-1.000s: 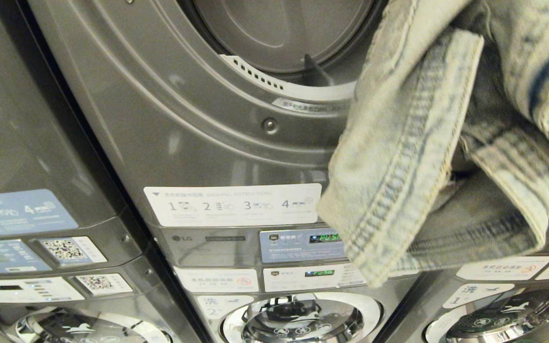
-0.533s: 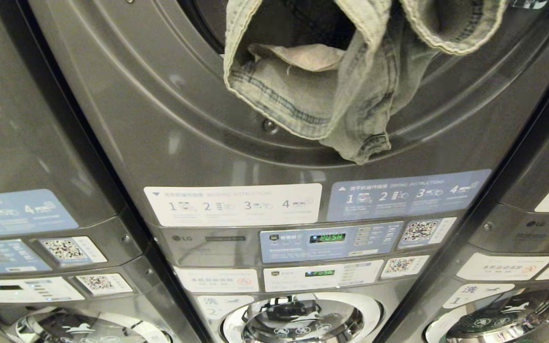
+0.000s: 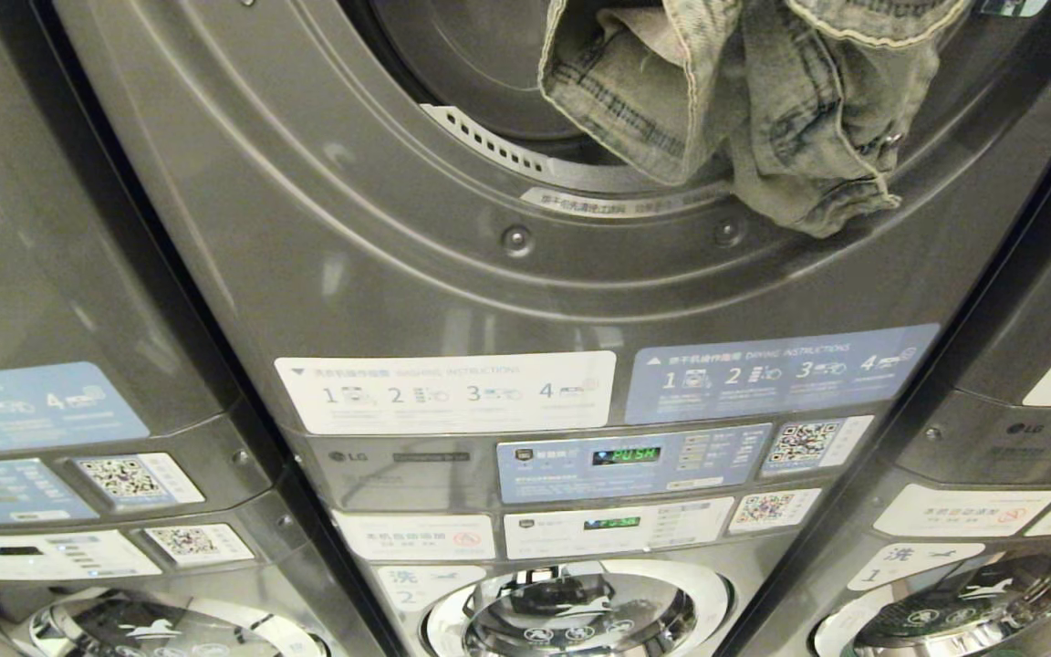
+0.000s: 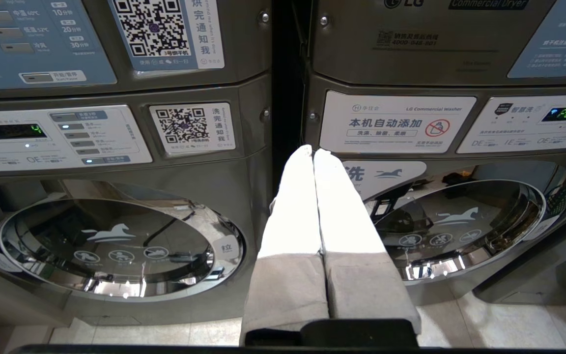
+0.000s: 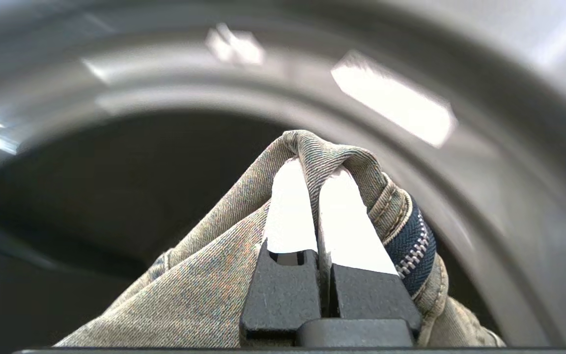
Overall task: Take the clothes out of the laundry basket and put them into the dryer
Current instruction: Put the clothes in the dryer
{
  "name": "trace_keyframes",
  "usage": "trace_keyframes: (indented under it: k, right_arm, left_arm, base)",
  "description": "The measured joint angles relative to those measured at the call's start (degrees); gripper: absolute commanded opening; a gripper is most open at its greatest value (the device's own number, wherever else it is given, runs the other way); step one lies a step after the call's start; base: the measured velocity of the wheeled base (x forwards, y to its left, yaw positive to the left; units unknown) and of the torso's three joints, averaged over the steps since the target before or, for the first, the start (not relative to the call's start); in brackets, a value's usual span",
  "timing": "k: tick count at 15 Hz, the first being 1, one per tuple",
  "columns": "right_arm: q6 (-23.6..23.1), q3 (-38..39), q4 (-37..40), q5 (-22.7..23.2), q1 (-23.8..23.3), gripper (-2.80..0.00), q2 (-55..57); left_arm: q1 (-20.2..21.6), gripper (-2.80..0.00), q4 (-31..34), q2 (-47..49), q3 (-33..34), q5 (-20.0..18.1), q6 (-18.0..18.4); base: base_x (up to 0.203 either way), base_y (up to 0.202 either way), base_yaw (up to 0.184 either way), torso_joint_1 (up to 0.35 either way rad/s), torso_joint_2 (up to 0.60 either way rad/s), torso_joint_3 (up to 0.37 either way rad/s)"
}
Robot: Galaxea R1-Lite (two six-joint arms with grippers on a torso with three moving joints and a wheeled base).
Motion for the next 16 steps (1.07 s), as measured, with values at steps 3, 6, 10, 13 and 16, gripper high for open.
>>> trace_keyframes:
  k: [3,6,10,13,16]
  right_arm:
    - [-2.10,0.01,-0.12,3.84,4.00,-2.80,-0.06]
    - [0.08,0.09,-1.47,1.50,3.24,-2.80,3.18]
    - [7.99,0.09,-1.59,-5.30,-3.88,-2.80,10.22]
    - [10.66,0.11,0.93,-5.51,-4.79,-2.80,12.94]
    - [13.29,0.11,9.23,-5.46,-4.84,-2.80,12.47]
  left_arm:
    - [0.00,-2.80,0.00,0.00,0.01,0.02,0.00]
    - [0.02,-2.80,0.01,0.00,0.00,0.02,0.00]
    - [0.00,-2.80,0.00,0.00,-0.01,0.02,0.00]
    - [0.00,-2.80,0.02,0.00,0.00,0.02,0.00]
    - [0.02,-2.80,-0.05,0.00,0.00,0.02,0.00]
  base:
    - [0.000,0.000,0.000,0.000,0.00,0.000]
    - [0.000,0.000,0.000,0.000,0.00,0.000]
    - [0.000,0.000,0.000,0.000,0.00,0.000]
    - [0.000,0.000,0.000,0.000,0.00,0.000]
    - [0.000,0.000,0.000,0.000,0.00,0.000]
